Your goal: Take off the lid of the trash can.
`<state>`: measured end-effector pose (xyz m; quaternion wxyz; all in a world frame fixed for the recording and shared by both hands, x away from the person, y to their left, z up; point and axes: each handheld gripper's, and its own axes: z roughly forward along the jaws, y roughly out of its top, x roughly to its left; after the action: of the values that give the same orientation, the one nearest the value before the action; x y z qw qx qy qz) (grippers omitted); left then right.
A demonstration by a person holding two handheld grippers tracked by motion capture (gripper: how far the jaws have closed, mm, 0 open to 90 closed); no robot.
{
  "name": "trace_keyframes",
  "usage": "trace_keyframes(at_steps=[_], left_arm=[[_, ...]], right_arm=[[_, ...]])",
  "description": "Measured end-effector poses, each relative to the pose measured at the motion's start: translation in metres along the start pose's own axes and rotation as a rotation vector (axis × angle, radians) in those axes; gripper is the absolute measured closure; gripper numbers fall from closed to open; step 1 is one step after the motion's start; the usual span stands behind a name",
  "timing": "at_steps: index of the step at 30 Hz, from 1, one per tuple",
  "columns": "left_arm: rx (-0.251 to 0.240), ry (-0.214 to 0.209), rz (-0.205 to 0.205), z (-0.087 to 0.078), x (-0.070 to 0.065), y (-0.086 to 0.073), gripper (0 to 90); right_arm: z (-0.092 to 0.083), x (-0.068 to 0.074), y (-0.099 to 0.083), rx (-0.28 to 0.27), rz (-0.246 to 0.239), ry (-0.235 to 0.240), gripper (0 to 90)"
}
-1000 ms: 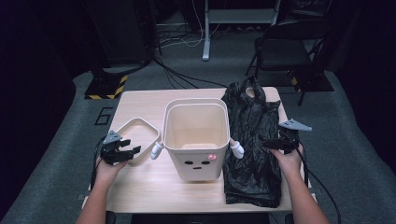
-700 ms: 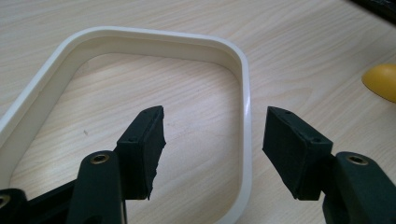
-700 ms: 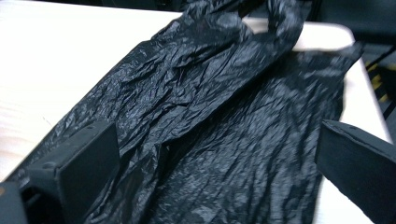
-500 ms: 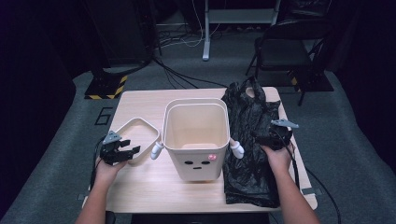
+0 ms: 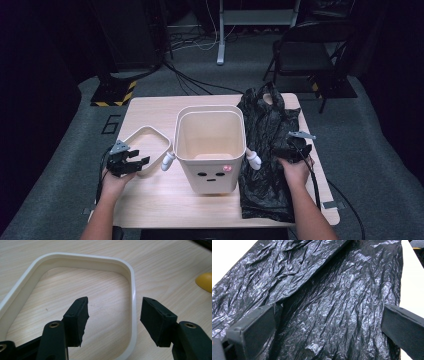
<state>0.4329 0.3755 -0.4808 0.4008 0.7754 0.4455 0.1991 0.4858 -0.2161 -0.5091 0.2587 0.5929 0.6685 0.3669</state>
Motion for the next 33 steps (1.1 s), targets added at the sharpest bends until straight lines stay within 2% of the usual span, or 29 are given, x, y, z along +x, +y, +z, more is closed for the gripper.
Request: trace_keyframes(at_steps=[3,6,11,20,24,33], left_arm=[[0.001,-0.001,0.001,0.000,0.000,0.000,39.0],[0.002,-0.004,0.002,0.001,0.000,0.000,39.1],[0.004,-0.003,0.006,0.001,0.000,0.000,39.2],[0.005,-0.005,0.007,0.001,-0.002,0.000,39.8],[0.008,-0.007,0.003,0.001,-0.001,0.000,40.4],[0.011,-0.007,-0.003,0.001,0.000,0.000,40.8]], right_arm=[[0.003,0.000,-0.001,0.012,-0.002,-0.007,0.0],[0.009,-0.003,-0.004,0.059,0.000,-0.012,0.0],[0.013,-0.001,-0.004,0.096,-0.002,-0.039,0.0],[0.018,0.002,-0.004,0.155,-0.026,-0.005,0.0],[0.021,0.008,-0.005,0.168,-0.081,-0.031,0.0],[0.021,0.011,-0.006,0.156,-0.097,-0.014,1.7]])
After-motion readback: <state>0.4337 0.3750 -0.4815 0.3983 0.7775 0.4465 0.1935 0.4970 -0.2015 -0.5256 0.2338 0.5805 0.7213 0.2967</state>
